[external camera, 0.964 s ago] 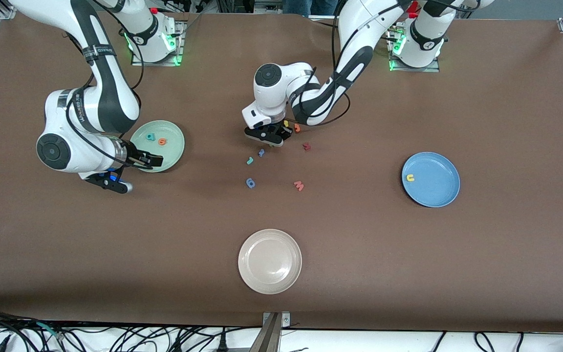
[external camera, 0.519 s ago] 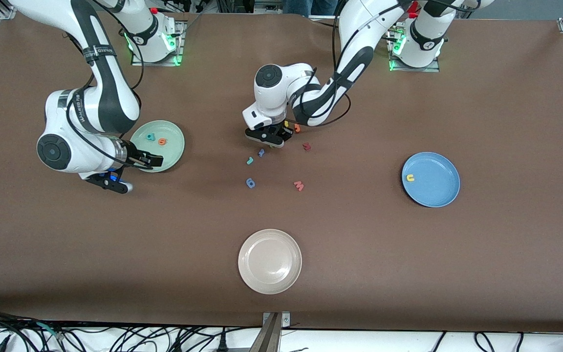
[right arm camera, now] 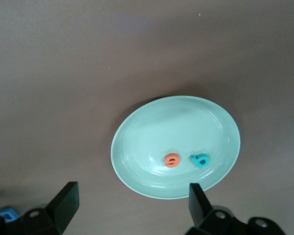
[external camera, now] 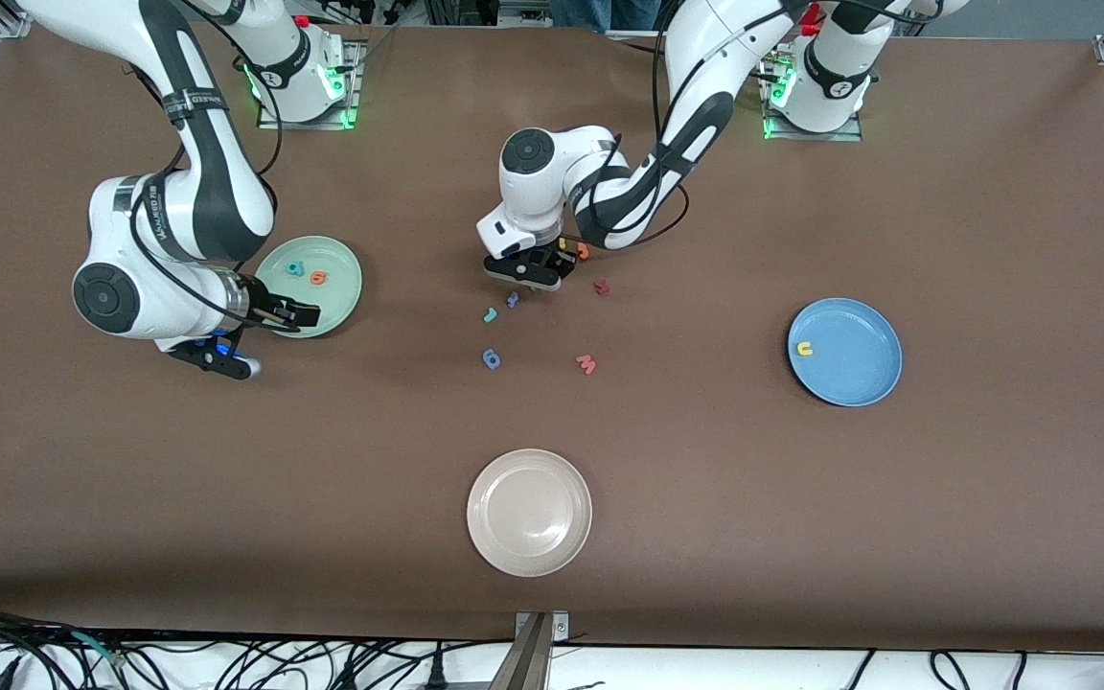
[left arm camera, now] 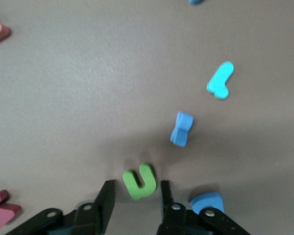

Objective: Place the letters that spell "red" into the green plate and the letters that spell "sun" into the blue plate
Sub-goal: 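Grasp the green u letter with the left gripper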

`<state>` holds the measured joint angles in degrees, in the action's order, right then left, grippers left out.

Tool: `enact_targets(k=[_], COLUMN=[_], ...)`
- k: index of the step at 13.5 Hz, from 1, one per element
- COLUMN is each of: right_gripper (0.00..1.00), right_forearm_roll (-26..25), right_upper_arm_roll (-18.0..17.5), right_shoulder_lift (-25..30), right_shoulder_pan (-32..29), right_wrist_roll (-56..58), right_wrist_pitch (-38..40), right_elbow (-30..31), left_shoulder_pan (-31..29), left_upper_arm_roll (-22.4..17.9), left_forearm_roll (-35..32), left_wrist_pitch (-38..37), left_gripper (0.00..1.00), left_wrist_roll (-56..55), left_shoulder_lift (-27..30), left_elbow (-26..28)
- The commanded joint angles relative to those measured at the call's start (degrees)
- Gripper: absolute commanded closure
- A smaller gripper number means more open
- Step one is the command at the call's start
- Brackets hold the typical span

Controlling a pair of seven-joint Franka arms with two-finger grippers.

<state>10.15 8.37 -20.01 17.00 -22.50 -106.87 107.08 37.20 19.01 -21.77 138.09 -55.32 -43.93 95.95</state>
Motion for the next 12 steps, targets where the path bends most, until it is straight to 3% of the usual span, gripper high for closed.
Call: enact_targets(k=[1, 7, 12], right_gripper=[0.01, 0.01, 0.01], right_forearm_roll=[-0.7, -0.7, -0.7], right_upper_arm_roll=[0.0, -0.1, 0.0], right_shoulder_lift=[-0.6, -0.6, -0.6], right_shoulder_pan=[0.0, 0.1, 0.0], right_wrist_roll=[-1.0, -1.0, -1.0], right_wrist_pitch=[1.1, 1.2, 1.2], right_elbow=[-1.2, -1.2, -1.1], left_shoulder_pan=[0.2, 0.6, 0.5], left_upper_arm_roll=[-0.1, -0.1, -0.1], left_forearm_roll=[-1.3, -1.8, -2.0], left_wrist_pitch=[-0.4, -0.4, -0.4], left_gripper=[0.53, 0.55, 0.68], left_wrist_roll=[-3.0, -4.6, -4.7], left_shoulder_lift=[-2.5, -3.0, -2.9], left_elbow=[-3.8, -3.8, -3.8])
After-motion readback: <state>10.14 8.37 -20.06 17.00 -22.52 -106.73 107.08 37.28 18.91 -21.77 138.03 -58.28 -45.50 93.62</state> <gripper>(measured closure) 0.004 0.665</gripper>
